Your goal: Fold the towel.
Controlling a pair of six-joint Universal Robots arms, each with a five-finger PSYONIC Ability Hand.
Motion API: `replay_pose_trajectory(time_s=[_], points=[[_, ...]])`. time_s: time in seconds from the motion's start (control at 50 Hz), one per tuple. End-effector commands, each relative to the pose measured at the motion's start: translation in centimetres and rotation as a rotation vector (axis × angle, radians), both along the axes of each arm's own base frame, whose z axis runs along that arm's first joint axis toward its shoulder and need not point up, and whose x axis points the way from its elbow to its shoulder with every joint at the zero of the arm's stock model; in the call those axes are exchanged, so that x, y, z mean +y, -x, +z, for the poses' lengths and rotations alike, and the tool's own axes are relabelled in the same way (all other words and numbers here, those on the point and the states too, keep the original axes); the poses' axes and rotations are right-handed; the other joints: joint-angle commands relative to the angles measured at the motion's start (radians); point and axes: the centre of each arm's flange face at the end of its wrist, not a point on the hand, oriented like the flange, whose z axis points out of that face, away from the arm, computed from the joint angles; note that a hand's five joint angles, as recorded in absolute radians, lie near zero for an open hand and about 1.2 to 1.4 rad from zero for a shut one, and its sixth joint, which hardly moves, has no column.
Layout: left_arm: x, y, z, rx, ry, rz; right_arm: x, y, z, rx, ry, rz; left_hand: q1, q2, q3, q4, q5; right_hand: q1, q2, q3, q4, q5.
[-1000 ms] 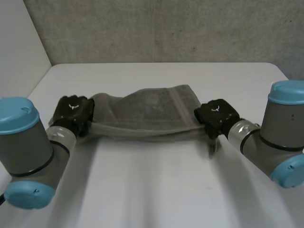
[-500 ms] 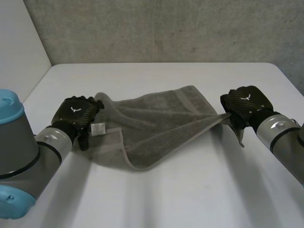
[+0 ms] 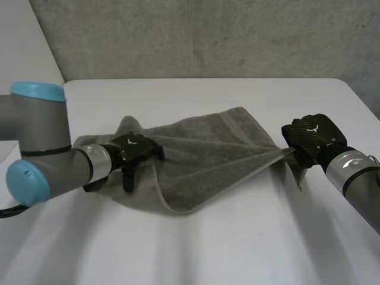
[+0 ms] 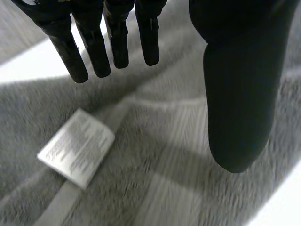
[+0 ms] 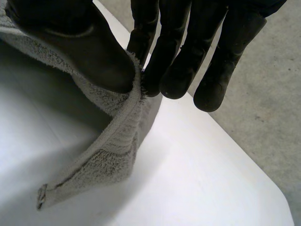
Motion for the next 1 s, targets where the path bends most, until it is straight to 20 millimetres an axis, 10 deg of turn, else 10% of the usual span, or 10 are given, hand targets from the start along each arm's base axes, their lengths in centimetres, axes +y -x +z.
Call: replay_pose_trajectory(time_s=[0.02, 1.0], points=[[-1.4, -0.2, -1.0, -0.107, 0.04, -0.006, -0.3, 0.4, 0.0, 0.008, 0.004, -0.003, 0.017, 0.017, 0.017, 0.017, 0.197, 0.072, 0.059, 0.052, 0.061, 0.049], [-2.1, 1.5, -3.1, -0.133, 0.058, -0.03, 0.0, 0.2, -0.7, 0.01, -0.015, 0.011, 0.178, 0.178, 0.178, 0.178, 0.358, 0.072, 0.059, 0.052, 0.061, 0.049]])
